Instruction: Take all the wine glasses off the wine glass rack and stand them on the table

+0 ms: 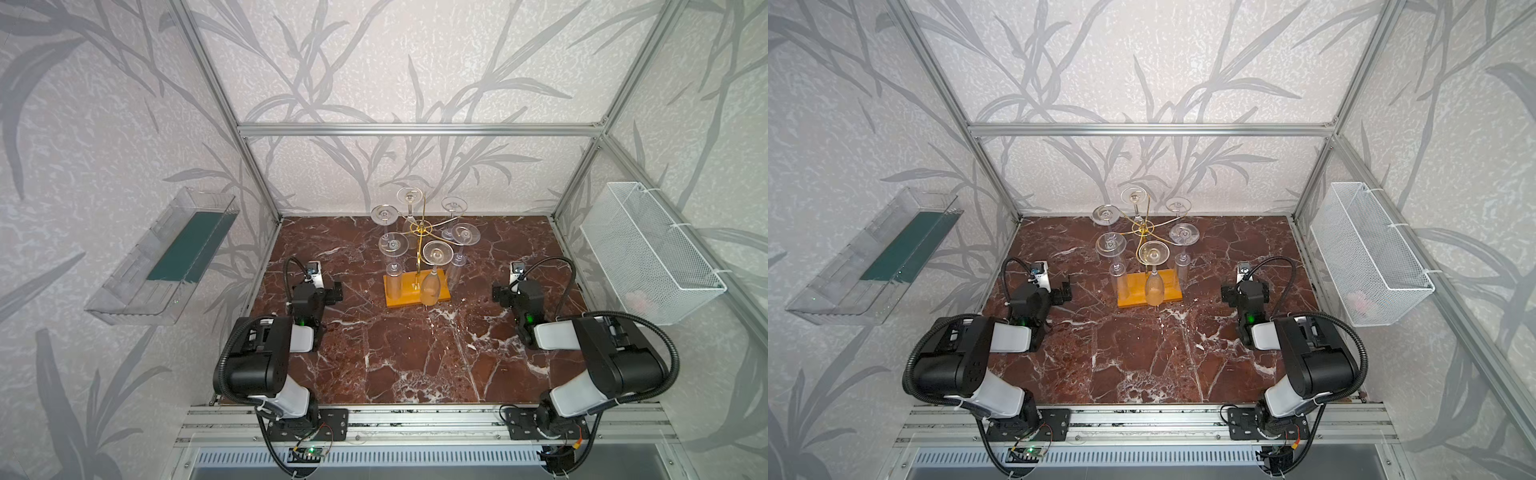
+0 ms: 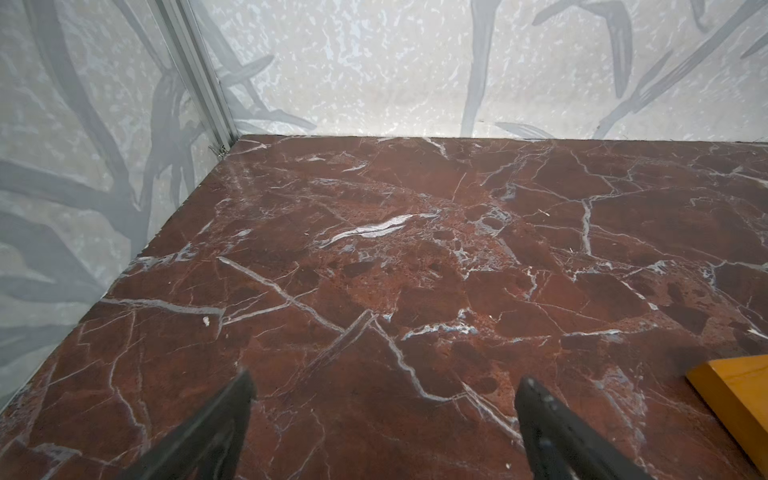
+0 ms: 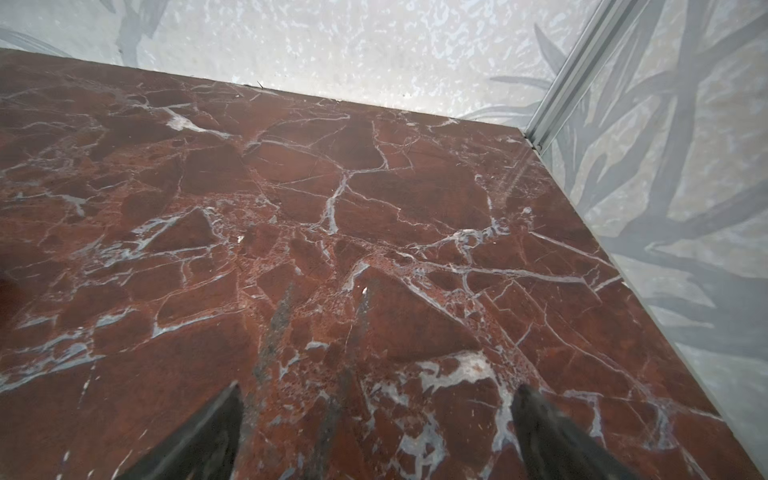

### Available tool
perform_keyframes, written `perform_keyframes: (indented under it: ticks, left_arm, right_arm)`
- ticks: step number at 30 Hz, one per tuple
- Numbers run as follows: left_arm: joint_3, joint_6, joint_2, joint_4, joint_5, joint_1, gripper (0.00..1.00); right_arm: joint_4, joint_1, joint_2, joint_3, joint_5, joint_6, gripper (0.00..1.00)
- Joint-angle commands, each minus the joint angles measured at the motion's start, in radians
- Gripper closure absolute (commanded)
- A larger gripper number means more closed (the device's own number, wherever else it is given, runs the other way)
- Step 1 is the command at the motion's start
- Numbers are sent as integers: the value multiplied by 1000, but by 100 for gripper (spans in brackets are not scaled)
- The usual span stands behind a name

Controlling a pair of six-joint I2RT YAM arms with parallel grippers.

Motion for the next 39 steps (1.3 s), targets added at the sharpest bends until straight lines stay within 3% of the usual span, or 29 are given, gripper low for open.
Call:
perform_keyframes:
  ticks: [1, 14, 19, 39]
  left_arm:
    - [-2, 10, 1, 19, 13, 5, 1]
    - [20, -7, 0, -23, 6, 16, 1]
    - [39, -45, 1, -58, -70, 24, 1]
    - [29, -50, -21, -52, -81, 24, 1]
  right_arm:
    - [5, -8, -22, 10, -17, 14, 1]
    - [3, -8, -22, 11, -17, 13, 1]
    - [2, -9, -22, 12, -19, 14, 1]
    - [8, -9, -24, 8, -19, 13, 0]
